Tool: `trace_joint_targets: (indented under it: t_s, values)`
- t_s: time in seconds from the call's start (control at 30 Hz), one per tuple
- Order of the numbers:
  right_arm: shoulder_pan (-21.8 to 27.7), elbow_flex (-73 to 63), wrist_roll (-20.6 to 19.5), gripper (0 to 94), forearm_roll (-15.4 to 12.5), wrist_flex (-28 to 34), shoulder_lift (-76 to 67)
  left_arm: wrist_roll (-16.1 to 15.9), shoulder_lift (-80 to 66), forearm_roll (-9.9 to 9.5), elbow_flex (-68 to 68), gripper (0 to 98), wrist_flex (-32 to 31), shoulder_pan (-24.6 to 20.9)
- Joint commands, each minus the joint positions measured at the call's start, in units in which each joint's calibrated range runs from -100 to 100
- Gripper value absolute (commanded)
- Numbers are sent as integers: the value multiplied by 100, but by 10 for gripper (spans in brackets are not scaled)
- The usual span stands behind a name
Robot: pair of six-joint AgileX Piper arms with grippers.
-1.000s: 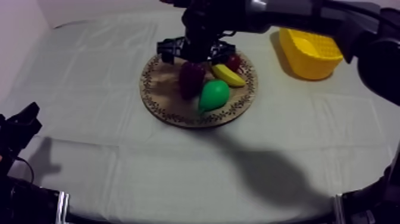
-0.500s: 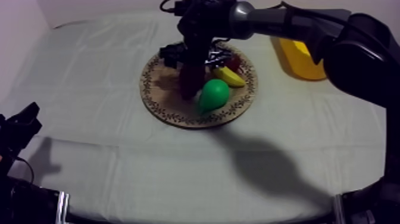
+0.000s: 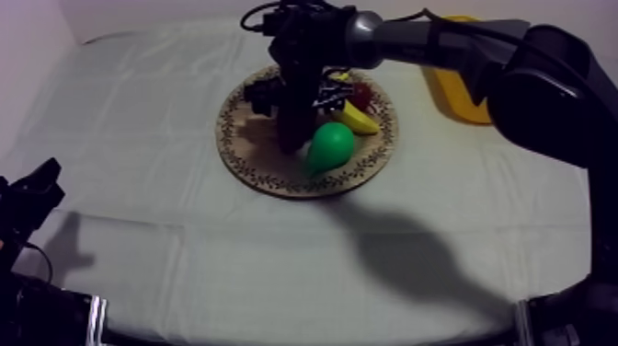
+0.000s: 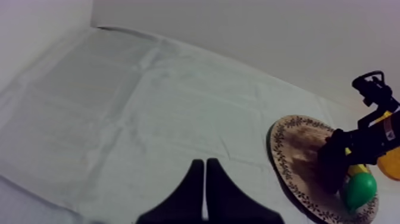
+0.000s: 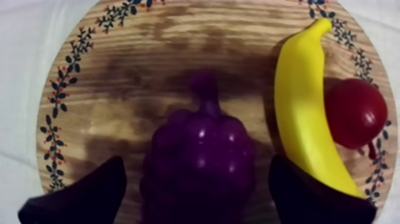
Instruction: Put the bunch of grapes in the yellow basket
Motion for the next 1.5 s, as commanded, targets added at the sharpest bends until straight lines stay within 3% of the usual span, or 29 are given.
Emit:
trace_joint_targets:
  t_s: [0.0,0.27,0.57,0.93,1.47]
  values:
    - [-19,-4,42,604,-18,2,14,0,0,2,3,1,0,-2]
    - [-77,26,60,445,36,-6,50,0,0,2,3,1,0,-2]
    - [-52,64,108,362,17,-56,8,0,0,2,3,1,0,-2]
    - [-64,376,55,334,80,-157,-312,0,0,2,3,1,0,-2]
    - [84,1646,169,320,26,-621,-1833,0,0,2,3,1,0,-2]
